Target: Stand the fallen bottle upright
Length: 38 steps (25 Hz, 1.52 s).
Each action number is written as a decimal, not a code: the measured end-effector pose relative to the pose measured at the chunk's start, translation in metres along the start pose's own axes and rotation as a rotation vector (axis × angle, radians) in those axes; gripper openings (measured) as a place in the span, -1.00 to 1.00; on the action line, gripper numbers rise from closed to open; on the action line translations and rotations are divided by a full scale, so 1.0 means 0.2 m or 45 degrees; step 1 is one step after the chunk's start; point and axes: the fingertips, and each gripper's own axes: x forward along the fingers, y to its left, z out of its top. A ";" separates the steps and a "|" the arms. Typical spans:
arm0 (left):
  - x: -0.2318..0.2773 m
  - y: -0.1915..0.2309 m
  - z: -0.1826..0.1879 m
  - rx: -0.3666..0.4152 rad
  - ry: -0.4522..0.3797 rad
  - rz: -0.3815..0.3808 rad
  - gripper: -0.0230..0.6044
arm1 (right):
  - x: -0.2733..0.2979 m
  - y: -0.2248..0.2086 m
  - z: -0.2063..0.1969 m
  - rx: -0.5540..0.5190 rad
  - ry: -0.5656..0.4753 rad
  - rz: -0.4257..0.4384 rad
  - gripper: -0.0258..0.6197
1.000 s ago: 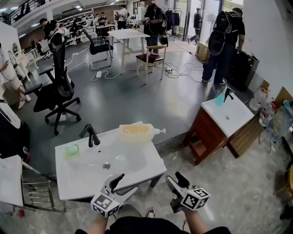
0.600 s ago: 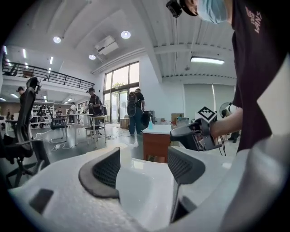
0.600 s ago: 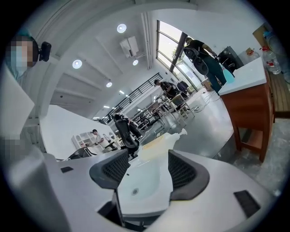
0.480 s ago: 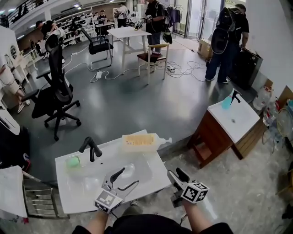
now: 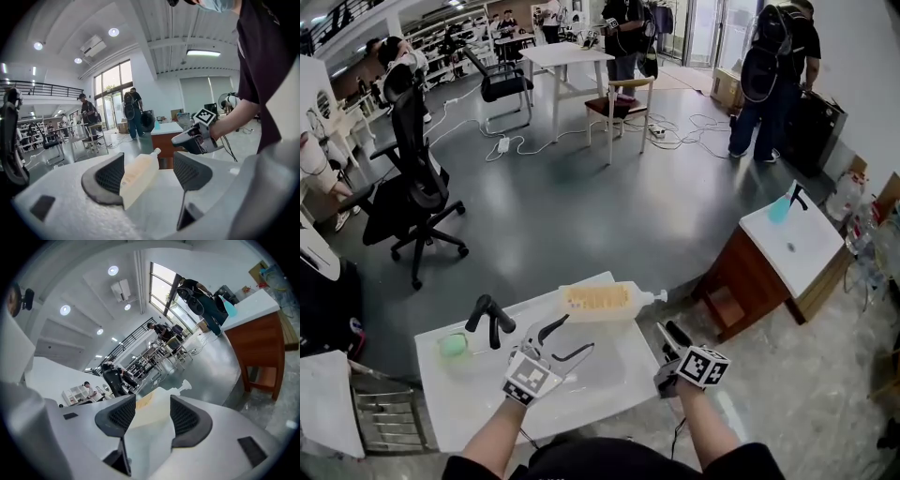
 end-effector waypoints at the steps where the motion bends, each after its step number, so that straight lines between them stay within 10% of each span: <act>1: 0.03 0.03 -0.02 0.003 0.015 -0.009 0.10 | 0.05 -0.02 0.00 0.039 -0.002 -0.003 -0.23; 26: 0.39 0.18 -0.58 -0.042 0.351 -0.078 0.10 | 0.58 -0.45 0.03 0.673 -0.099 -0.036 -0.35; 38: 0.31 0.23 -0.56 -0.143 0.272 -0.039 0.10 | 0.58 -0.18 0.22 0.513 -0.179 0.070 -0.54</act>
